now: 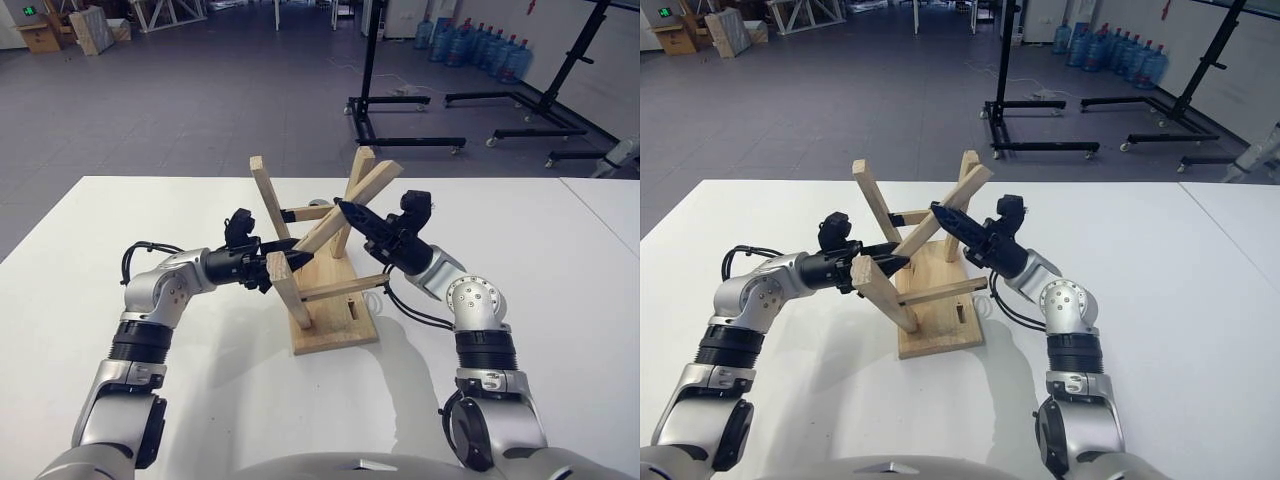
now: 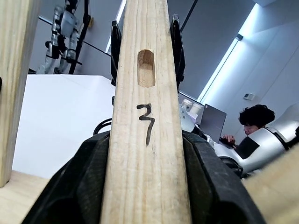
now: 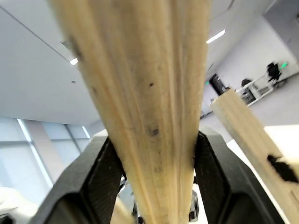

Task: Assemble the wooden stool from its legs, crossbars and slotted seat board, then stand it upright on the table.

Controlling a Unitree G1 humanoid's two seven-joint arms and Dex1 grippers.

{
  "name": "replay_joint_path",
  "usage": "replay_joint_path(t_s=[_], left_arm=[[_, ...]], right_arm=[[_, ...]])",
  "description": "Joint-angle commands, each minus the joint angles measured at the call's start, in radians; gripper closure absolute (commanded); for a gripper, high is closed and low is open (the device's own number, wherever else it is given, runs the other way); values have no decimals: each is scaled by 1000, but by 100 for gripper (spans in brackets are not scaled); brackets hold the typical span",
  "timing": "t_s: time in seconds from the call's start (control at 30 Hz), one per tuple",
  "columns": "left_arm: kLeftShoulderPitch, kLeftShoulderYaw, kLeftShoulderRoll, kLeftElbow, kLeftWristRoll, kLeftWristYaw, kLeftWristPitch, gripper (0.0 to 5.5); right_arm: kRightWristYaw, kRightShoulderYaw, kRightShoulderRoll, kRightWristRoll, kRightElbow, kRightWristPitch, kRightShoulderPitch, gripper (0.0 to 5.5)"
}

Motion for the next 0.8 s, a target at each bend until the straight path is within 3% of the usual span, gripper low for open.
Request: replay_joint_path(t_s=[0.03,0.1,0.27,0.43,0.6,0.8], left_arm=[[9,58,25,64,39,87,-9,259],[36,81,39,46,28,94,2,237],[157,162,74,-24,0,125,16,157],[231,210,73,-55,3,194,11,154],[239,252,91,-58,1,249,5,154],[222,256,76,-44,16,306,-7,154]], right_arm=[[28,-17,-49,-79,-76,-138,29,343],[17,-22,-74,-144,-85,-223,35,344],[135,-54,-257,-138,-113,-195,103,344],[286,-38,-402,-193,-43,-206,234,344],[312,8,-409,-189,-128,-193,329,345],[310,57,-437,-274,-204,-313,356,345]])
